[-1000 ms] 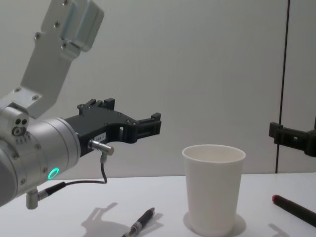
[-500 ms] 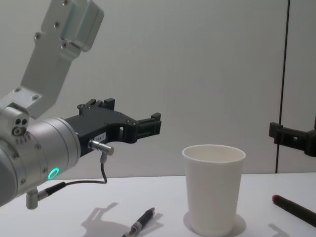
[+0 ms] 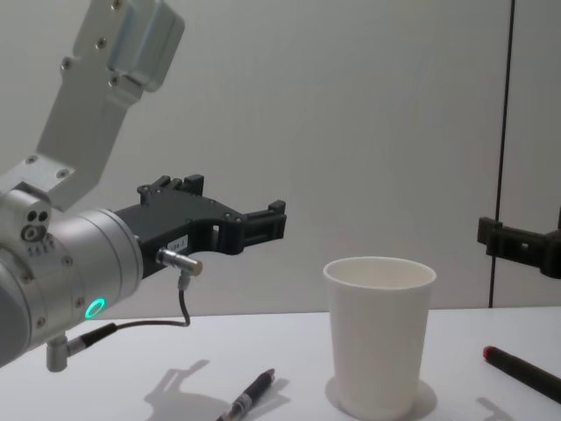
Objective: Place the pen into the pen holder.
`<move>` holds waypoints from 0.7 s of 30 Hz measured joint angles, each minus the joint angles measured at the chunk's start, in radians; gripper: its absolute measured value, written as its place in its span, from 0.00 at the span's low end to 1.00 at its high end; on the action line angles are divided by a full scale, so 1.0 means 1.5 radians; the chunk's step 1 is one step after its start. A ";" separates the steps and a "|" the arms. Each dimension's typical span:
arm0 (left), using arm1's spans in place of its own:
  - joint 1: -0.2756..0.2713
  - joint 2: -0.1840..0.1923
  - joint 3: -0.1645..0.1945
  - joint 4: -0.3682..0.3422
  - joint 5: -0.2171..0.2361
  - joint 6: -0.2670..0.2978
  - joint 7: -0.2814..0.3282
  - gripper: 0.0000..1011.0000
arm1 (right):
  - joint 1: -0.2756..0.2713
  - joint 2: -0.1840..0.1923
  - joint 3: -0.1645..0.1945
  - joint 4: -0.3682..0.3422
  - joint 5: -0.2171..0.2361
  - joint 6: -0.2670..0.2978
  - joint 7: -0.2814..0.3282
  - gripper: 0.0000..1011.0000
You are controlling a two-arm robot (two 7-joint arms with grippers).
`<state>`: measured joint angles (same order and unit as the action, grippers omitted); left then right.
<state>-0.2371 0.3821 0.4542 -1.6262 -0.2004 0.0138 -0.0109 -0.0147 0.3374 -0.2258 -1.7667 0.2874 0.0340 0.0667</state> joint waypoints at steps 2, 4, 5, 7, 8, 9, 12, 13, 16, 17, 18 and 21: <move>0.000 0.000 0.000 0.000 0.000 0.000 0.000 0.99 | 0.000 0.000 0.000 0.000 0.000 0.000 0.000 0.99; 0.000 0.000 0.000 0.000 0.000 0.000 0.000 0.99 | 0.000 0.000 0.000 0.000 0.000 0.000 0.000 0.99; 0.000 0.000 0.000 0.000 0.000 0.000 0.000 0.99 | 0.000 0.000 0.000 0.000 0.000 0.000 0.000 0.99; 0.000 0.000 0.000 0.000 0.000 0.000 0.000 0.99 | 0.000 0.000 0.000 0.000 0.000 0.000 0.000 0.99; 0.000 0.000 0.000 0.000 0.000 0.000 0.000 0.99 | 0.000 0.000 0.000 0.000 0.000 0.000 0.000 0.99; 0.000 0.000 0.000 0.000 0.000 0.000 0.000 0.99 | 0.000 0.000 0.000 0.000 0.000 0.000 0.000 0.99; 0.000 0.000 0.000 0.000 0.000 0.000 0.000 0.99 | 0.000 0.000 0.000 0.000 0.000 0.000 0.000 0.99; 0.000 0.000 0.000 0.000 0.000 0.000 0.000 0.99 | 0.000 0.000 0.000 0.000 0.000 0.000 0.000 0.99; 0.000 0.000 0.000 0.000 0.000 0.000 0.000 0.99 | 0.000 0.000 0.000 0.000 0.000 0.000 0.000 0.99; 0.000 0.000 0.000 0.000 0.000 0.000 0.000 0.99 | 0.000 0.000 0.000 0.000 0.000 0.000 0.000 0.99; 0.000 0.000 0.000 0.000 0.000 0.000 0.000 0.99 | 0.000 0.000 0.000 0.000 0.000 0.000 0.000 0.99; 0.000 0.000 0.000 0.000 0.000 0.000 0.000 0.99 | 0.000 0.000 0.000 0.000 0.000 0.000 0.000 0.99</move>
<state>-0.2371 0.3821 0.4542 -1.6262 -0.2004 0.0138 -0.0109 -0.0147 0.3375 -0.2258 -1.7668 0.2874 0.0340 0.0668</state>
